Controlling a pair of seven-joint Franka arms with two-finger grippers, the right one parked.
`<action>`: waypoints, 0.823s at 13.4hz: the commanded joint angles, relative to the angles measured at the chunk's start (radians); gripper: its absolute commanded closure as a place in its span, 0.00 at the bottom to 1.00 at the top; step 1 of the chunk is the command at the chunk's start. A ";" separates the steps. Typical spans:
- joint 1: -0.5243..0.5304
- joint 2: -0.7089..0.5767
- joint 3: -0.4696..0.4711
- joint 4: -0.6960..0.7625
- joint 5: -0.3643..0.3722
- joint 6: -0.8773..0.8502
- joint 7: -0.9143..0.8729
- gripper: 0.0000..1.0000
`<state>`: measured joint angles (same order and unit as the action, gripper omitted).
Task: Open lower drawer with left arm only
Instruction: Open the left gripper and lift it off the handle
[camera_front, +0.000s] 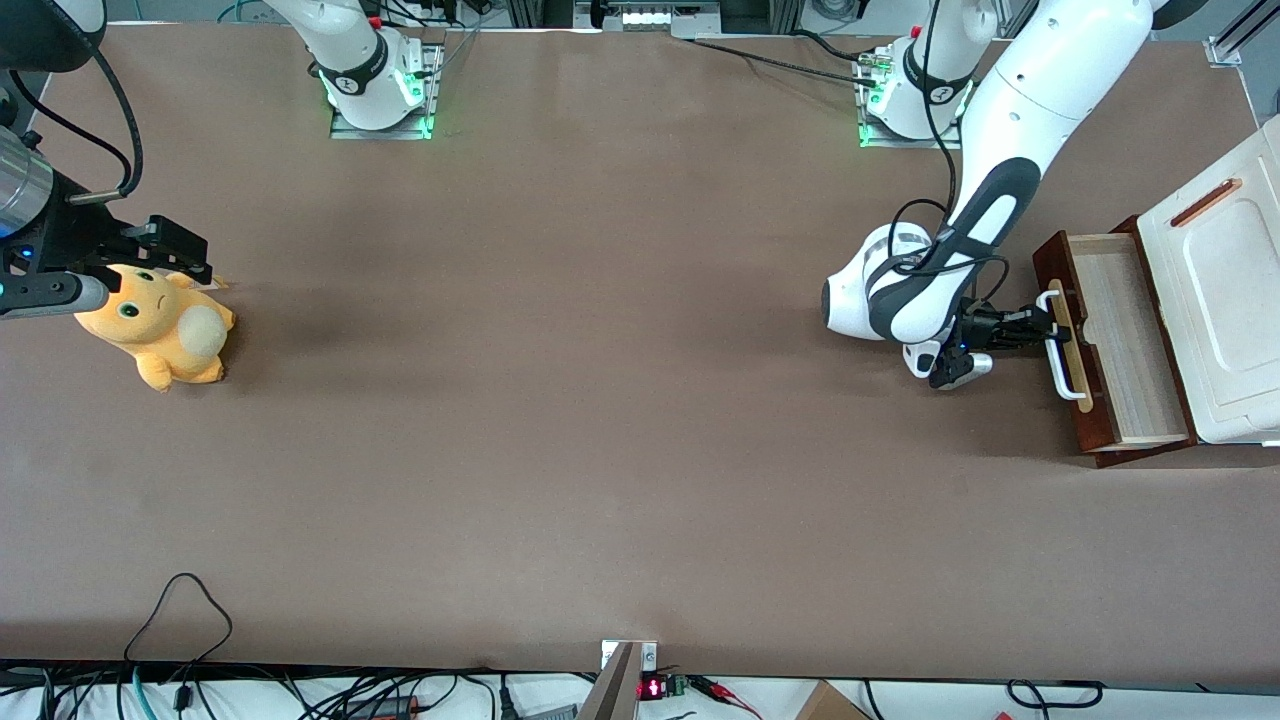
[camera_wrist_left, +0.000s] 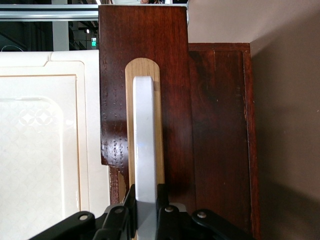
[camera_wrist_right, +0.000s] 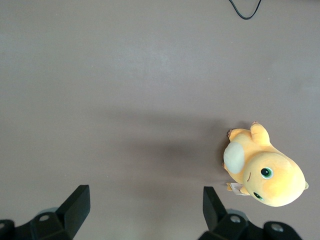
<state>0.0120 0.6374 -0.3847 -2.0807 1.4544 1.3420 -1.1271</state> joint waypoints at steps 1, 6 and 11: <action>-0.035 0.013 -0.025 0.036 0.031 0.026 0.049 1.00; -0.027 0.010 -0.025 0.039 0.006 0.031 0.050 0.00; -0.026 -0.086 -0.026 0.122 -0.170 0.153 0.166 0.00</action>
<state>-0.0165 0.6275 -0.4107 -2.0024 1.3763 1.4189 -1.0760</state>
